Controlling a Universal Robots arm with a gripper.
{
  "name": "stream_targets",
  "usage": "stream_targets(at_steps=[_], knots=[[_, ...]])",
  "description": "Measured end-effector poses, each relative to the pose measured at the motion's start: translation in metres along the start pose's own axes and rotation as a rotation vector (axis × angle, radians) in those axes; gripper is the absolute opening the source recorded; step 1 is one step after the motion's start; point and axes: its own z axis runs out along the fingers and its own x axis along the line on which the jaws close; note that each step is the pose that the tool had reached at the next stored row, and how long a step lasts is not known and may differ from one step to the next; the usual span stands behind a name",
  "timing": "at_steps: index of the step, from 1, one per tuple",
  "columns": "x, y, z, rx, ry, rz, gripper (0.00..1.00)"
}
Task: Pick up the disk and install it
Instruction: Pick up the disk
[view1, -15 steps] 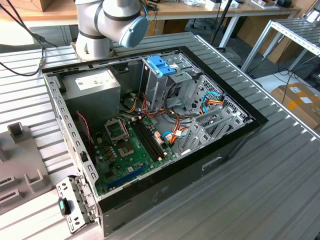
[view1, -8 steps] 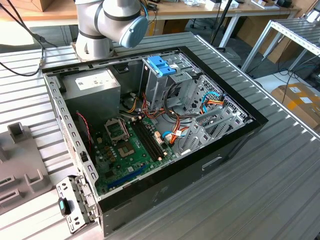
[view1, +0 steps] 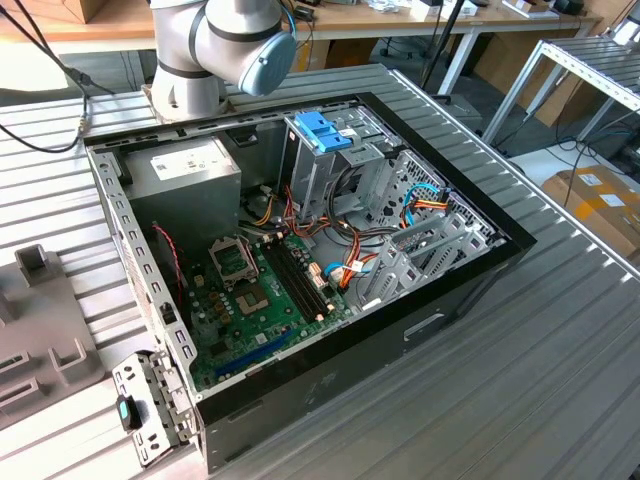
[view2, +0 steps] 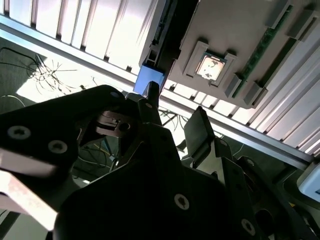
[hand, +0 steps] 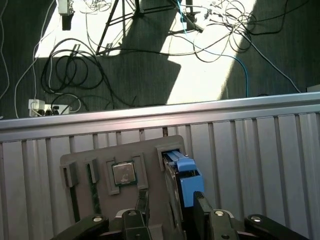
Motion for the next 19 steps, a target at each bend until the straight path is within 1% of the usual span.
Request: stream_targets(at_steps=[4, 14, 19], knots=[[0.0, -0.0003, 0.0007, -0.0008, 0.0014, -0.03, 0.48], [-0.0005, -0.0021, 0.0026, -0.0015, 0.0032, -0.059, 0.48], [-0.0042, -0.0025, 0.0032, -0.0022, 0.0046, -0.092, 0.48]])
